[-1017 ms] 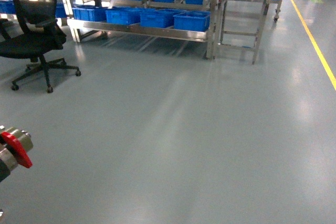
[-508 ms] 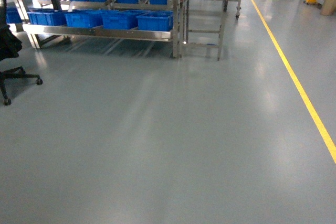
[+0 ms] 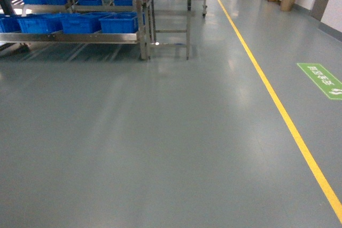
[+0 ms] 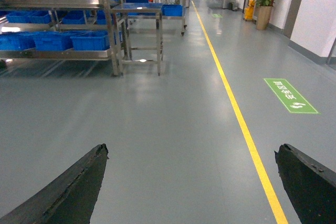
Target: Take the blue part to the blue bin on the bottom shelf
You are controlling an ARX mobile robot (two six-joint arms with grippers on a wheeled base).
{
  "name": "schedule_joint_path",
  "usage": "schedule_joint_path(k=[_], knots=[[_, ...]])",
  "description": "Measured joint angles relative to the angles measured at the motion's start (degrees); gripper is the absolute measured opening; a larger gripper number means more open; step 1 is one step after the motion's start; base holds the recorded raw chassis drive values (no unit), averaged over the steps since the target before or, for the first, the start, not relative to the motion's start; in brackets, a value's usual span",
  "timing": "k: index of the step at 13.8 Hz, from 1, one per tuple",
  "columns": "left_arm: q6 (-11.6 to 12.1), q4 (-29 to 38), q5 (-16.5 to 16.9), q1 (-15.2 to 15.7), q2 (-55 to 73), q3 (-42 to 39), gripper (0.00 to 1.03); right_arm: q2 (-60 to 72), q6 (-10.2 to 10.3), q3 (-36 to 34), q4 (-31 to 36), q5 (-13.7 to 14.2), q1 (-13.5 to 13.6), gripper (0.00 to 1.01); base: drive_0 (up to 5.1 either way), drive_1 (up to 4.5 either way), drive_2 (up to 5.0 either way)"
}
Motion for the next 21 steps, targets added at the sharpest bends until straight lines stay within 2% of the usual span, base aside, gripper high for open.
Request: schedule_joint_path(k=[2, 21], knots=[[0.0, -0.02, 0.24, -0.07, 0.02, 0.0, 0.43, 0.0, 0.0, 0.0, 0.0, 0.04, 0.0, 0.98, 0.0, 0.0, 0.0], [0.0, 0.09, 0.0, 0.0, 0.13, 0.0, 0.43, 0.0, 0.0, 0.0, 0.0, 0.02, 0.0, 0.98, -0.1, 4.15, -4.3]])
